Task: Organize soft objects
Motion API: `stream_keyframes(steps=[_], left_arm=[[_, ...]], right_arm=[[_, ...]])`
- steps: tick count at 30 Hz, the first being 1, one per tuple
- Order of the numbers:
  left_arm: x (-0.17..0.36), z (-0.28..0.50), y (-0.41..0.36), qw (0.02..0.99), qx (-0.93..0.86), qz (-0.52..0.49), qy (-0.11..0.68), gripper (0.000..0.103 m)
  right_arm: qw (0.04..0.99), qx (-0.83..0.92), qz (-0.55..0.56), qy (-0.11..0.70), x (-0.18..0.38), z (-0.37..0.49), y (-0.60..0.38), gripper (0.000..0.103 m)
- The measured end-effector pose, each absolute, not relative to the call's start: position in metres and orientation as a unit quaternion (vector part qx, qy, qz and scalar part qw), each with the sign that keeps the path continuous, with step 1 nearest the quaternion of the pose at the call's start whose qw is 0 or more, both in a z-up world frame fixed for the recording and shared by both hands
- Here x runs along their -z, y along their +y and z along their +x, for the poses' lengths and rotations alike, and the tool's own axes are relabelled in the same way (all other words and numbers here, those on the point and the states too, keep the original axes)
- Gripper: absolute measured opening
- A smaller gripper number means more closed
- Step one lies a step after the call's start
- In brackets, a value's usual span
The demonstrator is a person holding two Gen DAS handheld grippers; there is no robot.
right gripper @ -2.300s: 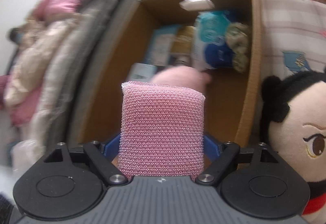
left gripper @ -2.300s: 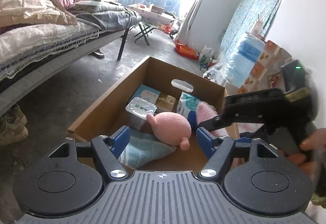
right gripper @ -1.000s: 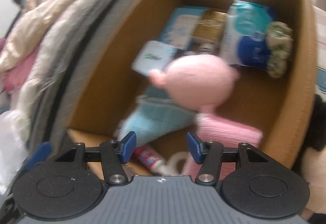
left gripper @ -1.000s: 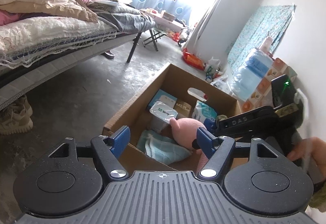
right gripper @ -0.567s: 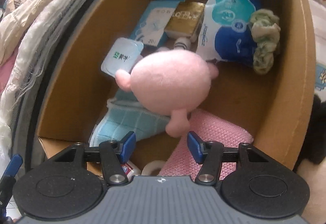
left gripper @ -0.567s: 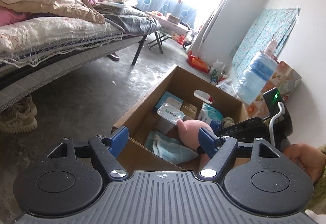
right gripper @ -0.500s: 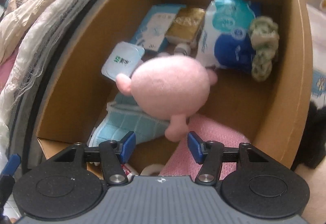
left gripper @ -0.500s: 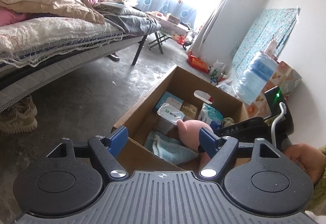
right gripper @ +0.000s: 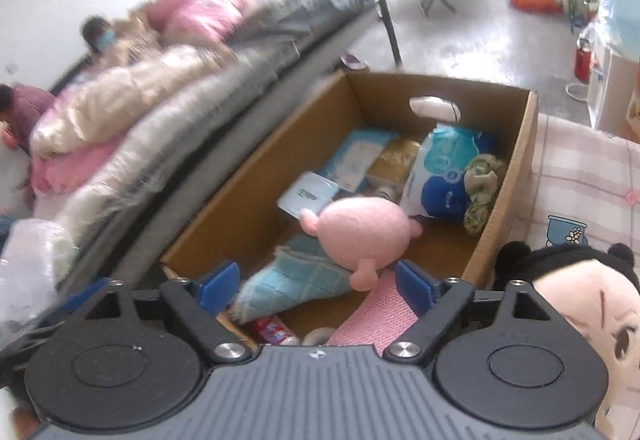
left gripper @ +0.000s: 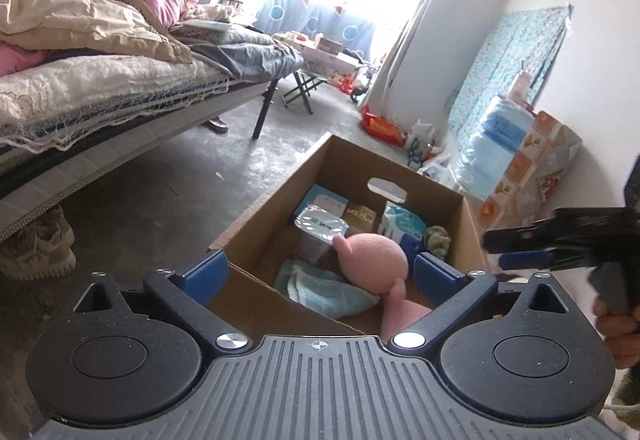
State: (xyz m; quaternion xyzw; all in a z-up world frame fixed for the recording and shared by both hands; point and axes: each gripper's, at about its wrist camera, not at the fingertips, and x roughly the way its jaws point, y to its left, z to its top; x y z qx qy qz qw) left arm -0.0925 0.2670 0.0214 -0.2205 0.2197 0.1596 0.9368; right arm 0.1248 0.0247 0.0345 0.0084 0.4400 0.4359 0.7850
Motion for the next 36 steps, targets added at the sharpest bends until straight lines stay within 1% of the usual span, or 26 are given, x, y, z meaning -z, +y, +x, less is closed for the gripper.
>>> stream_keyframes(steps=[3, 6, 10, 12, 13, 15, 24, 25, 31, 33, 36], left_arm=[[-0.023, -0.092, 0.265, 0.936, -0.163, -0.219, 0.221, 0.1], [-0.023, -0.095, 0.266, 0.935, -0.169, -0.227, 0.215, 0.1], [-0.023, -0.097, 0.271, 0.934, -0.174, -0.23, 0.209, 0.1], [-0.022, -0.097, 0.274, 0.934, -0.175, -0.23, 0.208, 0.1], [-0.022, -0.096, 0.275, 0.934, -0.176, -0.23, 0.208, 0.1], [-0.019, -0.095, 0.28, 0.934, -0.176, -0.233, 0.206, 0.1], [-0.014, -0.096, 0.296, 0.933, -0.177, -0.243, 0.196, 0.1], [-0.013, -0.096, 0.298, 0.933, -0.177, -0.246, 0.196, 0.1], [-0.009, -0.098, 0.305, 0.931, -0.177, -0.253, 0.193, 0.1], [-0.009, -0.1, 0.308, 0.931, -0.177, -0.255, 0.192, 0.1], [-0.008, -0.103, 0.311, 0.93, -0.18, -0.258, 0.19, 0.1]], right_arm=[[0.739, -0.462, 0.044, 0.488, -0.035, 0.13, 0.025, 0.09], [0.677, -0.467, 0.067, 0.564, -0.019, 0.143, 0.045, 0.096], [0.624, -0.44, 0.039, 0.644, 0.014, 0.158, 0.083, 0.096], [0.614, -0.416, 0.014, 0.671, 0.027, 0.163, 0.1, 0.1], [0.613, -0.41, 0.001, 0.675, 0.027, 0.163, 0.107, 0.101], [0.608, -0.426, -0.012, 0.67, 0.023, 0.161, 0.121, 0.1], [0.564, -0.355, -0.081, 0.741, 0.052, 0.157, 0.148, 0.101], [0.557, -0.351, -0.083, 0.748, 0.057, 0.157, 0.151, 0.103], [0.527, -0.341, -0.084, 0.774, 0.077, 0.155, 0.165, 0.103], [0.521, -0.354, -0.068, 0.773, 0.071, 0.155, 0.164, 0.103], [0.529, -0.391, -0.065, 0.751, 0.045, 0.151, 0.161, 0.103]])
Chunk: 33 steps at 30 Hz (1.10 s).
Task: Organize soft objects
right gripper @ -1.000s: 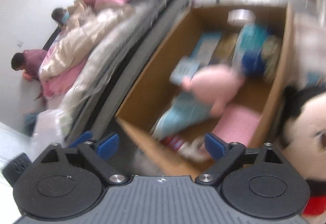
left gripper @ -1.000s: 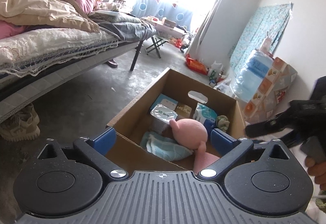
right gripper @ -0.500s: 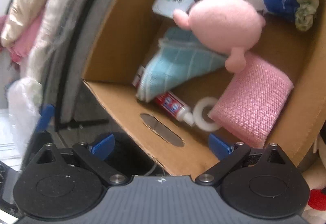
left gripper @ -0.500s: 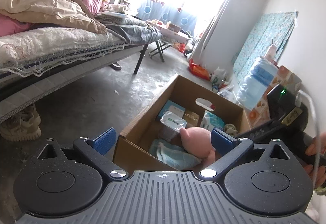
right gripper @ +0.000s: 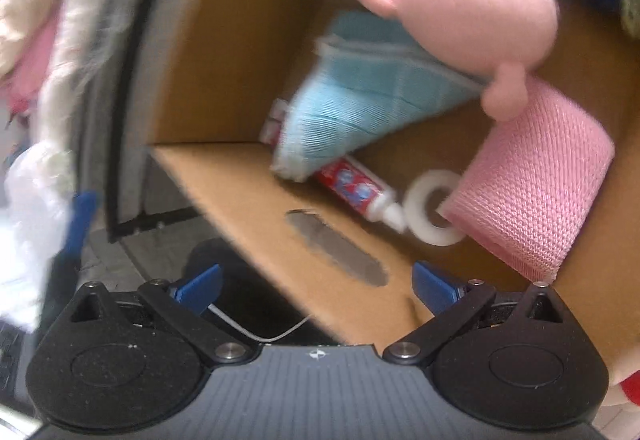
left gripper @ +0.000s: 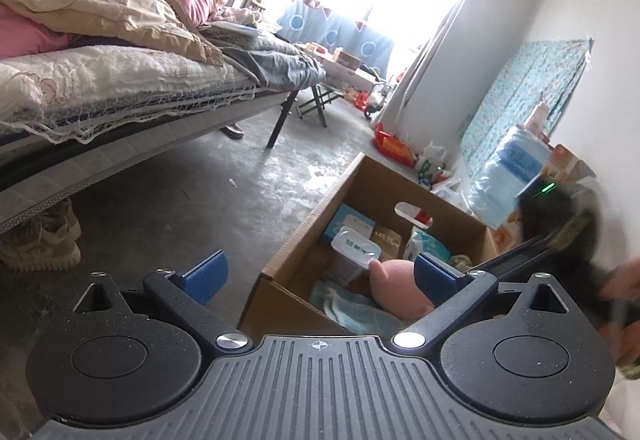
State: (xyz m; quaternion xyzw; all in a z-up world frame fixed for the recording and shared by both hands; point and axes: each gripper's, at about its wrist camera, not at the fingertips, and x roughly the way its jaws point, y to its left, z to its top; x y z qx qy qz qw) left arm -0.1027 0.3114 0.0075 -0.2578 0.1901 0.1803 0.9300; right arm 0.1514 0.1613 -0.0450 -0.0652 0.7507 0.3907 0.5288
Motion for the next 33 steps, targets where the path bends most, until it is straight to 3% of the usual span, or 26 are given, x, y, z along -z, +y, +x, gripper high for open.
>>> stream_keyframes(steps=[5, 7, 9, 15, 25, 33], left_arm=[[-0.005, -0.104, 0.316, 0.928, -0.18, -0.268, 0.187, 0.1], [-0.005, -0.105, 0.317, 0.928, -0.18, -0.269, 0.184, 0.1], [-0.006, -0.107, 0.317, 0.928, -0.18, -0.269, 0.182, 0.1], [-0.005, -0.111, 0.321, 0.928, -0.186, -0.27, 0.178, 0.1], [-0.002, -0.11, 0.325, 0.926, -0.185, -0.278, 0.177, 0.1], [-0.002, -0.108, 0.327, 0.925, -0.182, -0.283, 0.18, 0.1]], right_arm=[[0.579, -0.44, -0.119, 0.677, -0.009, 0.15, 0.155, 0.101], [0.588, -0.428, -0.14, 0.672, -0.011, 0.154, 0.156, 0.091], [0.591, -0.412, -0.175, 0.671, -0.007, 0.156, 0.158, 0.067], [0.557, -0.388, -0.254, 0.689, 0.023, 0.161, 0.171, 0.038], [0.541, -0.337, -0.326, 0.699, 0.072, 0.16, 0.174, 0.033], [0.589, -0.309, -0.303, 0.683, 0.067, 0.181, 0.164, 0.032]])
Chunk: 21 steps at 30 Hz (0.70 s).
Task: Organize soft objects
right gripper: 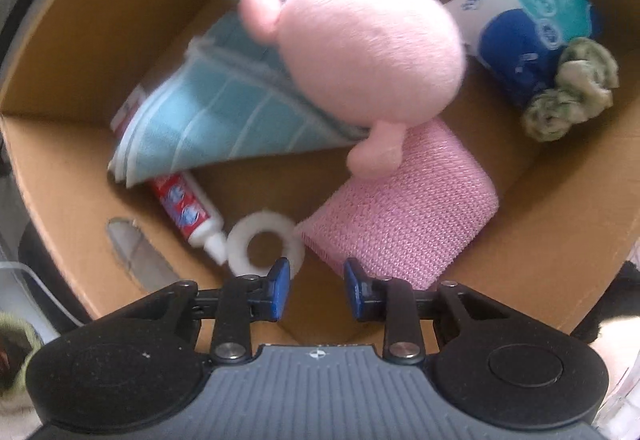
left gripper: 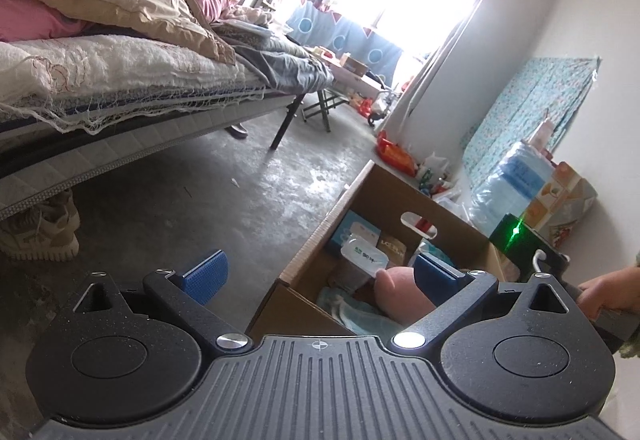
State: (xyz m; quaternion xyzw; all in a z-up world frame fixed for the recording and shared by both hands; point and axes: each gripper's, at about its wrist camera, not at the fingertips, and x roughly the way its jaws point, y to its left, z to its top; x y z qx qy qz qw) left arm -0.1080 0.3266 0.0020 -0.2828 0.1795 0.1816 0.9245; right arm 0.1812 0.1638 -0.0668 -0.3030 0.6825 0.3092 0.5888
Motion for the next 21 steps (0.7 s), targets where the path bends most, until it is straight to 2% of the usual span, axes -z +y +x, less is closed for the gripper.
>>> stream_keyframes(steps=[8, 12, 15, 18, 21], left_arm=[[-0.004, -0.104, 0.319, 0.927, -0.174, -0.277, 0.183, 0.1], [-0.006, -0.106, 0.317, 0.928, -0.174, -0.277, 0.18, 0.1], [-0.008, -0.106, 0.315, 0.928, -0.175, -0.277, 0.178, 0.1], [-0.01, -0.107, 0.312, 0.928, -0.174, -0.277, 0.178, 0.1], [-0.013, -0.109, 0.308, 0.93, -0.173, -0.273, 0.177, 0.1]], right_arm=[[0.609, -0.3, -0.304, 0.668, 0.068, 0.18, 0.157, 0.032], [0.617, -0.314, -0.299, 0.657, 0.054, 0.169, 0.155, 0.037], [0.627, -0.346, -0.268, 0.645, 0.034, 0.161, 0.15, 0.045], [0.625, -0.384, -0.242, 0.635, 0.026, 0.152, 0.148, 0.045], [0.592, -0.405, -0.185, 0.672, 0.032, 0.155, 0.155, 0.045]])
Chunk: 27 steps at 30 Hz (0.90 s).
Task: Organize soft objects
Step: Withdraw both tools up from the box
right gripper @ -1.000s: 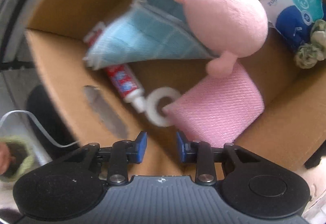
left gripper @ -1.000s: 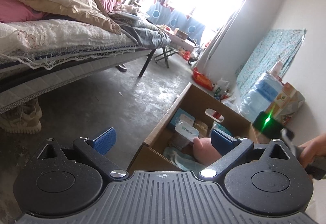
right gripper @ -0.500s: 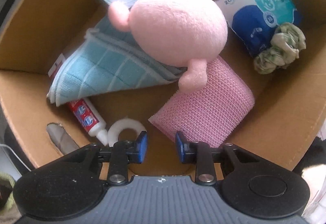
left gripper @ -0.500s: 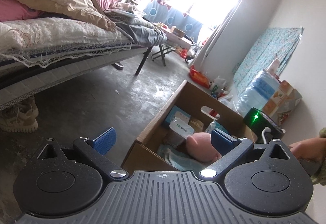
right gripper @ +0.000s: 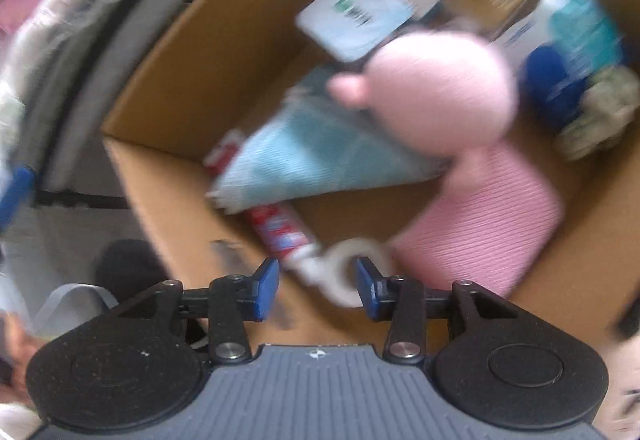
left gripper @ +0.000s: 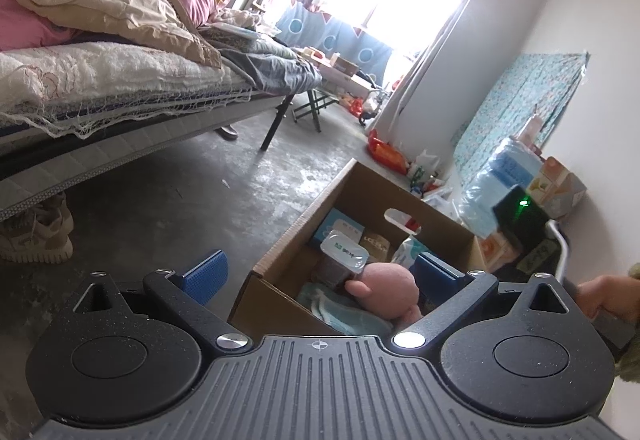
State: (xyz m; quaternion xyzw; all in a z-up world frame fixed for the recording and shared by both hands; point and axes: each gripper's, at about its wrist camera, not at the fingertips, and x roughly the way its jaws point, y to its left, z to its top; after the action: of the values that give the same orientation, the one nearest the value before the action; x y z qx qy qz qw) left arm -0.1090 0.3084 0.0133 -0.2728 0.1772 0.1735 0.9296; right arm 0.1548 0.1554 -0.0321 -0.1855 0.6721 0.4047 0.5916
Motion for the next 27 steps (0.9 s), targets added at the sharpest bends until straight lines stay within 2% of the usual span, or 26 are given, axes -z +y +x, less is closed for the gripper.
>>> stream_keyframes(steps=[8, 10, 15, 27], left_arm=[[-0.013, -0.108, 0.31, 0.93, -0.179, -0.267, 0.18, 0.1], [-0.011, -0.106, 0.311, 0.929, -0.178, -0.268, 0.182, 0.1], [-0.009, -0.103, 0.313, 0.929, -0.178, -0.268, 0.184, 0.1], [-0.008, -0.099, 0.312, 0.928, -0.178, -0.267, 0.191, 0.1]], right_arm=[[0.544, -0.372, -0.088, 0.747, 0.076, 0.165, 0.172, 0.045], [0.543, -0.368, -0.086, 0.75, 0.083, 0.167, 0.173, 0.045], [0.547, -0.352, -0.086, 0.755, 0.087, 0.173, 0.175, 0.053], [0.563, -0.322, -0.098, 0.754, 0.111, 0.174, 0.167, 0.054]])
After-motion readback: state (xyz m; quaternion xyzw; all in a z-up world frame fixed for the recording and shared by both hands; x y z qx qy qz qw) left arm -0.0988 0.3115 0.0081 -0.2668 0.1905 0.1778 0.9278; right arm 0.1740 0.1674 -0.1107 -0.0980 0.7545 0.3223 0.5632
